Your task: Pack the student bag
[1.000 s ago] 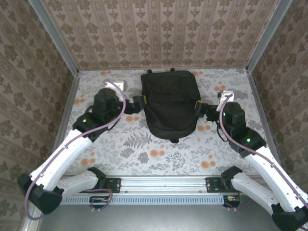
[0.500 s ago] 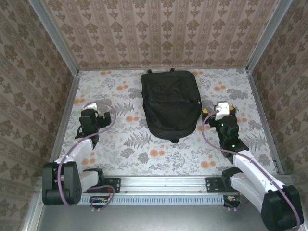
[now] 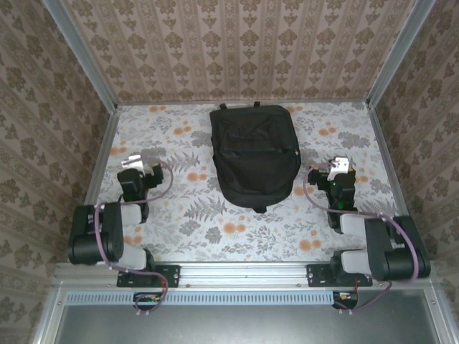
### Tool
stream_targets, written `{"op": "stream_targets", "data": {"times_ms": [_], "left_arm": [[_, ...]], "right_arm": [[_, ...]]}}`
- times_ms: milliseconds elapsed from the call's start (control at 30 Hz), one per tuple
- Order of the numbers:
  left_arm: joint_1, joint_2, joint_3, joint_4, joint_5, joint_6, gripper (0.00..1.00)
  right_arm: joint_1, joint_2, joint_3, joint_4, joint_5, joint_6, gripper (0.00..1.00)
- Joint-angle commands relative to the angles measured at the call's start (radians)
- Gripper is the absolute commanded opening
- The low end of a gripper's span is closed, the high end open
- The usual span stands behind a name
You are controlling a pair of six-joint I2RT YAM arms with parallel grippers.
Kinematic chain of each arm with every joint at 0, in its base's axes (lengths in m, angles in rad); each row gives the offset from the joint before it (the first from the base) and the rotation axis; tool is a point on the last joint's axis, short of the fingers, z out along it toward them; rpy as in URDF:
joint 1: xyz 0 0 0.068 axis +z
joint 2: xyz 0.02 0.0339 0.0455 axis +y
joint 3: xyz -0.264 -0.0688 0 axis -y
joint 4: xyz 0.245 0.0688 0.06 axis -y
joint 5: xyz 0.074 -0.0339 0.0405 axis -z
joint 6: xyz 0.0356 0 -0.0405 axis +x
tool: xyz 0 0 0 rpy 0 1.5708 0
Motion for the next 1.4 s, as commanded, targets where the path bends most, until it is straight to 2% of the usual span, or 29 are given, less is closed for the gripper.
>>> {"op": "stream_targets", "data": {"times_ms": [0,33,67,133,233,1367], "left_arm": [[-0.029,0.028,0.024,0.093,0.018,0.068,1.00],[-0.031,0.034,0.060,0.031,0.012,0.074,1.00],[-0.035,0.048,0.078,0.026,0.009,0.084,1.00],[-0.043,0.044,0.088,-0.012,0.007,0.085,1.00],[-0.048,0.045,0.096,-0.025,-0.002,0.089,1.00],[-0.061,0.043,0.097,-0.028,-0.016,0.102,1.00]], "right_arm": [[-0.006,0.178,-0.024,0.333,-0.078,0.032,1.00],[-0.007,0.221,-0.024,0.405,-0.061,0.031,1.00],[-0.006,0.192,-0.006,0.335,-0.060,0.036,1.00],[-0.008,0.143,0.103,0.053,0.019,0.078,1.00],[0.033,0.163,0.199,-0.098,0.011,0.014,1.00],[0.034,0.163,0.190,-0.074,-0.001,0.008,1.00]]}}
